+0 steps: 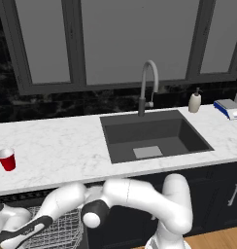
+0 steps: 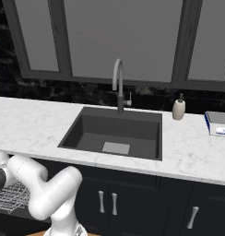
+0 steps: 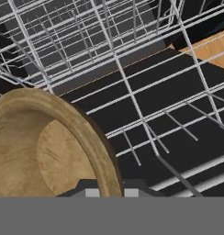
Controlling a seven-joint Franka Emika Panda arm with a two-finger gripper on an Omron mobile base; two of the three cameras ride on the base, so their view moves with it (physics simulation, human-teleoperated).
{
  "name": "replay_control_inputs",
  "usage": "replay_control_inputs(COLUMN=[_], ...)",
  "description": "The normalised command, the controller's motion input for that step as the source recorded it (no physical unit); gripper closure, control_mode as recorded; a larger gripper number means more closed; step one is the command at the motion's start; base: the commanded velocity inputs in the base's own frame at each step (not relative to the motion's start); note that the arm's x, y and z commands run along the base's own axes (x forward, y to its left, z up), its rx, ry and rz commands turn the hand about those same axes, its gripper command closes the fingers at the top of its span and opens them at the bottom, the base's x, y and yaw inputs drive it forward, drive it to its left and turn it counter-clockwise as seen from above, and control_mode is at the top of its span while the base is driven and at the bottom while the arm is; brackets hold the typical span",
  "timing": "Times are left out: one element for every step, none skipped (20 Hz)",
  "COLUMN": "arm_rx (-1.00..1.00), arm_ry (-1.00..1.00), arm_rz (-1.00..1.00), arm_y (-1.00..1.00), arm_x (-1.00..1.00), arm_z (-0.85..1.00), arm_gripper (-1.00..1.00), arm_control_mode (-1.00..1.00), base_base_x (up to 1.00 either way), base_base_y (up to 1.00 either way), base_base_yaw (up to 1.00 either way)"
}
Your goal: Pick up the cup and bowl from the counter, place them in the dishwasher, and close the dishwasher door.
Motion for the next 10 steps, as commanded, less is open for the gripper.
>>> replay_control_inputs(arm_rx=[0.00, 0.00, 0.00, 0.00, 0.00, 0.00, 0.00, -0.02, -0.02, -0.01], arm_ry=[0.00, 0.00, 0.00, 0.00, 0.00, 0.00, 0.00, 0.00, 0.00, 0.00], arm_rz=[0.01, 0.01, 0.01, 0.01, 0.00, 0.00, 0.00, 0.00, 0.00, 0.00], arm_y=[0.04, 0.07, 0.11, 0.11, 0.09, 0.06, 0.11, 0.06, 0.01, 0.02], arm_x=[0.00, 0.00, 0.00, 0.00, 0.00, 0.00, 0.00, 0.00, 0.00, 0.00], arm_z=[0.00, 0.00, 0.00, 0.00, 0.00, 0.01, 0.02, 0.01, 0.02, 0.09], arm_gripper=[1.00, 1.00, -1.00, -1.00, -1.00, -1.00, -1.00, -1.00, -1.00, -1.00], arm_control_mode=[-1.00, -1.00, -1.00, -1.00, -1.00, -1.00, -1.00, -1.00, -1.00, -1.00], base_base_x=[0.00, 0.00, 0.00, 0.00, 0.00, 0.00, 0.00, 0.00, 0.00, 0.00], base_base_y=[0.00, 0.00, 0.00, 0.00, 0.00, 0.00, 0.00, 0.00, 0.00, 0.00], base_base_yaw=[0.00, 0.00, 0.00, 0.00, 0.00, 0.00, 0.00, 0.00, 0.00, 0.00])
